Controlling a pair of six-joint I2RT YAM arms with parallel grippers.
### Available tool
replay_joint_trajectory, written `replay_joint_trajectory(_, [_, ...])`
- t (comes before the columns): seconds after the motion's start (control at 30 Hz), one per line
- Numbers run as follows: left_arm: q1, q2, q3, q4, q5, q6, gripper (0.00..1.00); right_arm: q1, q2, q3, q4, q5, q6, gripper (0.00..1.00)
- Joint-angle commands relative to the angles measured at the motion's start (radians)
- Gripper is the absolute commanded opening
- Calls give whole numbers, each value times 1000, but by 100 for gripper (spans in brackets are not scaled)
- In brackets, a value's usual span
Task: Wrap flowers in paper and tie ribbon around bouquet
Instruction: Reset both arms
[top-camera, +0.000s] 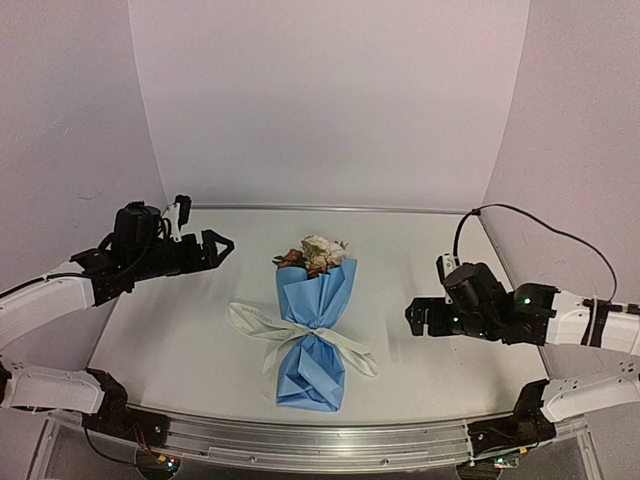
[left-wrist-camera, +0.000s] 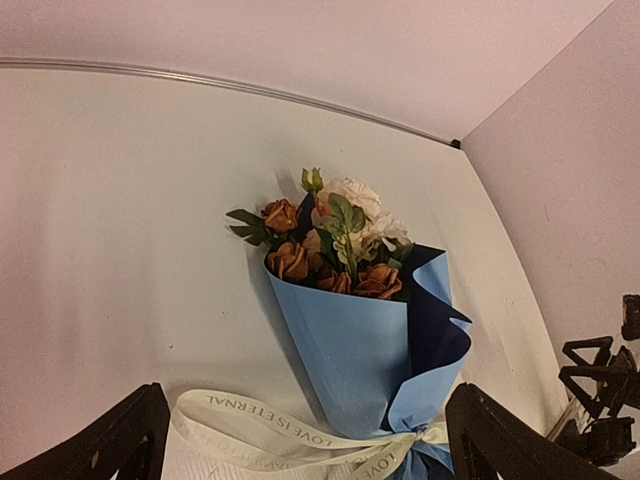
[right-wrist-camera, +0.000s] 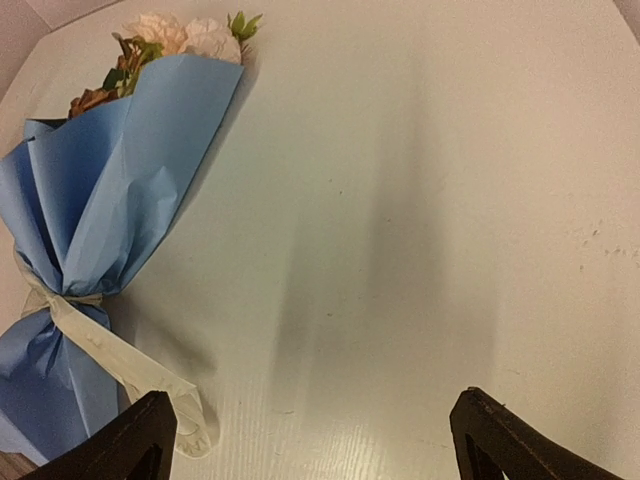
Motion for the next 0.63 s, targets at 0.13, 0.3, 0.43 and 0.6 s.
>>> replay_joint_trajectory(0.13, [-1, -5, 79, -31, -69, 12, 100, -3, -123, -12, -123, 160, -70, 98])
replay_joint_trajectory(0.3, [-1, -13, 83, -27, -64, 22, 100, -2, -133, -18, -131, 160, -63, 98])
replay_joint_trajectory(0.43, [-2, -26, 79, -25, -69, 28, 100, -3, -133, -18, -131, 155, -58, 98])
replay_joint_trajectory(0.6, [-2, -39, 68, -23, -61, 25, 100, -3, -133, -23, -131, 157, -55, 98])
